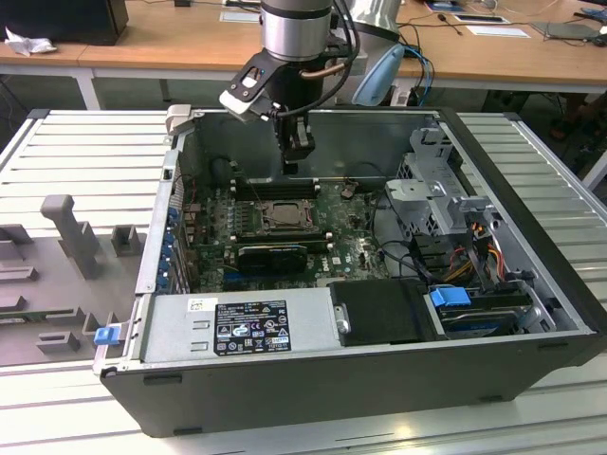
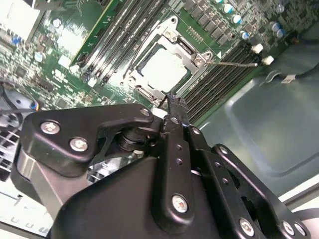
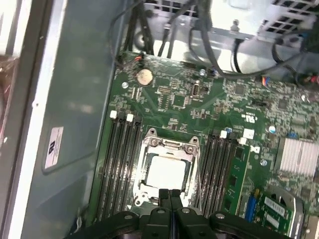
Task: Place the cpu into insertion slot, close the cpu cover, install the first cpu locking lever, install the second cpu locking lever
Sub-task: 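Install the first cpu locking lever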
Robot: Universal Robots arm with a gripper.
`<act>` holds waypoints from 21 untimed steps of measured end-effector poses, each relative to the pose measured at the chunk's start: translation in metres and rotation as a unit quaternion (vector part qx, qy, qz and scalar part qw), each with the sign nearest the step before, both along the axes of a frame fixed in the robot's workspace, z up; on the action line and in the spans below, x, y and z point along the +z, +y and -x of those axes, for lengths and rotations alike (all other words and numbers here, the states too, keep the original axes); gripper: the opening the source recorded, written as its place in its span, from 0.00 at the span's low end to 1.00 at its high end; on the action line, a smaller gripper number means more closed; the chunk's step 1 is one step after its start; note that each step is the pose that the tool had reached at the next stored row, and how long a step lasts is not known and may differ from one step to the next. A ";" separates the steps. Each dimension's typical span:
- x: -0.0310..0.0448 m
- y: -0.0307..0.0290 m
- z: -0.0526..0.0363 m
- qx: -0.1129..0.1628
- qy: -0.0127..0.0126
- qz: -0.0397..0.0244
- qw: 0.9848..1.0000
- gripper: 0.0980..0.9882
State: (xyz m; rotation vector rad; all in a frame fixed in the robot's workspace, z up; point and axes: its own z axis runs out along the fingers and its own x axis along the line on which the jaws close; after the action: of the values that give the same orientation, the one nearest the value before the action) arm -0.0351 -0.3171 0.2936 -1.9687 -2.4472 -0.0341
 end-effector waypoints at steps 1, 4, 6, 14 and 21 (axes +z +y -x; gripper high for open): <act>0.0000 0.0000 0.0000 0.023 0.000 0.000 1.000 0.01; 0.0000 0.0000 0.0000 0.056 0.000 0.000 0.998 0.01; 0.0000 0.0000 0.0000 0.079 0.000 0.000 0.997 0.01; 0.0000 0.0000 0.0000 0.154 0.000 0.000 0.988 0.01; 0.0000 0.0000 0.0000 0.223 0.000 0.000 0.975 0.01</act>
State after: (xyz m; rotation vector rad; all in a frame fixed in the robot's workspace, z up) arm -0.0351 -0.3172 0.2936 -1.3722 -2.8198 -0.0330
